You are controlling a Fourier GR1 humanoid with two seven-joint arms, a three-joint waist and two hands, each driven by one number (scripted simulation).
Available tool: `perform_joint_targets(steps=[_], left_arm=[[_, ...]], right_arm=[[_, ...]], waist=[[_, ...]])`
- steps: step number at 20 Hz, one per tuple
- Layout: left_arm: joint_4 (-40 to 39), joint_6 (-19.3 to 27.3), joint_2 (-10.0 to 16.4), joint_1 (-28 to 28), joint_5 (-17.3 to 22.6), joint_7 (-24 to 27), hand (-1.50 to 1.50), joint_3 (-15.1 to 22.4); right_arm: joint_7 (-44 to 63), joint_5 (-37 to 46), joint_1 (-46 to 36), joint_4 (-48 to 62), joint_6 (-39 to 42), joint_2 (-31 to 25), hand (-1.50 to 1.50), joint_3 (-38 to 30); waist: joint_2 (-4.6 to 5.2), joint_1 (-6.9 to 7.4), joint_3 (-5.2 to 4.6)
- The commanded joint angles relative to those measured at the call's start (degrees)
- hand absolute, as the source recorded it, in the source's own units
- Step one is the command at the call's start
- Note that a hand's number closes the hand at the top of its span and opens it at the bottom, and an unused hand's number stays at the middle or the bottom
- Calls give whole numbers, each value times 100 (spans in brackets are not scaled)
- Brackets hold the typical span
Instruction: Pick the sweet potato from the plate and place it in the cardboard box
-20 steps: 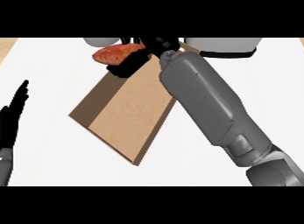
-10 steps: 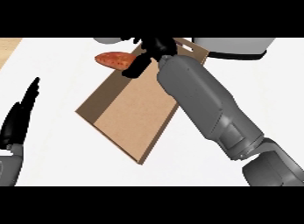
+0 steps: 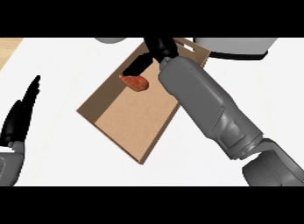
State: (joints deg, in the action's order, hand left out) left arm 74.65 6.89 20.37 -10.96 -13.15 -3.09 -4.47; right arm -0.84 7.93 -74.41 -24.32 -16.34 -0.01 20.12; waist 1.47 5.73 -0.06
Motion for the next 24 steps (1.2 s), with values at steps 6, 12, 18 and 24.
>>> perform_joint_targets(steps=[6,12,18,24], left_arm=[[-101,93,-39,28,-16,24,0,-118],[274,-137,154,361,150,-220,0,-305],[-104,-168,195,302,185,120,0,-470],[-41,-82,48,145,80,-163,0,-405]], right_arm=[[-1000,-1002,-82,133,-684,1,-150,-901],[-1806,-1277,225,267,229,-553,-150,-1517],[-1661,-1436,324,284,960,-1644,-150,-1860],[-2136,-1307,776,538,1730,-2402,-150,-1937]], waist=[[-24,-170,4],[-94,-381,10],[-111,-521,5],[-103,-499,8]])
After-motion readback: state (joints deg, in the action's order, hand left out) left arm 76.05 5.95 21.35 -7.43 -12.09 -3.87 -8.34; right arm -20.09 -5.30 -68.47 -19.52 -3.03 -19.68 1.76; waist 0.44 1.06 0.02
